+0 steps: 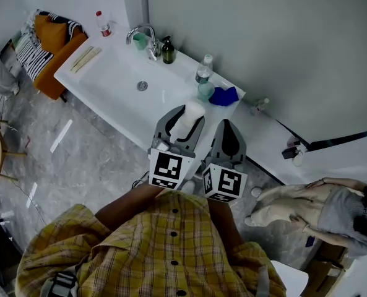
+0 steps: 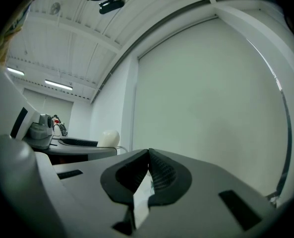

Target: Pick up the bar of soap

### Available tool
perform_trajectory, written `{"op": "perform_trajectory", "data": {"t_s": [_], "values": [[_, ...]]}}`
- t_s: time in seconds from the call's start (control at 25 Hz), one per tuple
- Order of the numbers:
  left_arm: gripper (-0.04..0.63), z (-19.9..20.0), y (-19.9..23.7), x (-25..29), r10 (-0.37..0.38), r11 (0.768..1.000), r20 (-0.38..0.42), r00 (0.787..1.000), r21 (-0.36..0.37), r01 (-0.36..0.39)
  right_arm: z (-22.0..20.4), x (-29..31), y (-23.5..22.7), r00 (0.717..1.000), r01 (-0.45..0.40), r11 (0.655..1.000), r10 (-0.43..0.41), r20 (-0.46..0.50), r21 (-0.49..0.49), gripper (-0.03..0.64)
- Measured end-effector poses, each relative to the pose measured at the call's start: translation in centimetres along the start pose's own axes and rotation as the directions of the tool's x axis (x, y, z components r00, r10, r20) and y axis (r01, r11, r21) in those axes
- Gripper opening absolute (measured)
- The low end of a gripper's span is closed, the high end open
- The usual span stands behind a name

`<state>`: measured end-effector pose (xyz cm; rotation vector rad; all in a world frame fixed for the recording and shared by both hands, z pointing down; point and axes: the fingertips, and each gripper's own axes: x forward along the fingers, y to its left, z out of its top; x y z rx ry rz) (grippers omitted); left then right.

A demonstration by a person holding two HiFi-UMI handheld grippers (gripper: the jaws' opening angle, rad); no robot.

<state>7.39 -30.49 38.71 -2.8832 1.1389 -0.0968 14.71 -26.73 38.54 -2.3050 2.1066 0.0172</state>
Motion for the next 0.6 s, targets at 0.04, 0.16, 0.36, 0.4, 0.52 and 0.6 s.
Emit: {"op": "perform_trajectory", "data": {"t_s": [0.04, 0.16, 0.36, 0.4, 0.52, 0.6], "values": [[0.201, -0.03, 0.03, 0.03, -0.001, 1.000, -0.004, 1.000, 0.003, 0.001, 0.07, 0.00, -0.05, 1.000, 0.004, 1.000, -0.004, 0.001, 0.001, 0.018], [0.199, 0.10, 0.28, 0.07, 0.003, 1.000, -0.008, 1.000, -0.004, -0.003, 0.12, 0.13, -0.02, 1.000, 0.006, 1.000, -0.006, -0.006, 0.000, 0.018], [0.199, 0.52, 0.30, -0.16, 0.009, 1.000, 0.005, 1.000, -0.005, -0.009, -0.25, 0.08, 0.12, 1.000, 0.000, 1.000, 0.000, -0.017, -0.002, 0.018], [0.199, 0.55, 0.30, -0.18, 0.010, 1.000, 0.006, 1.000, -0.005, -0.010, -0.30, 0.06, 0.11, 1.000, 0.001, 1.000, -0.001, -0.019, -0.002, 0.018], [0.199, 0.77, 0.24, 0.00, 0.010, 1.000, 0.005, 1.000, -0.002, -0.010, -0.20, 0.20, -0.16, 1.000, 0.005, 1.000, -0.005, -0.023, 0.000, 0.018], [0.199, 0.93, 0.19, 0.15, 0.011, 1.000, 0.003, 1.000, -0.001, -0.011, -0.08, 0.34, -0.36, 1.000, 0.008, 1.000, -0.008, -0.025, 0.002, 0.018]]}}
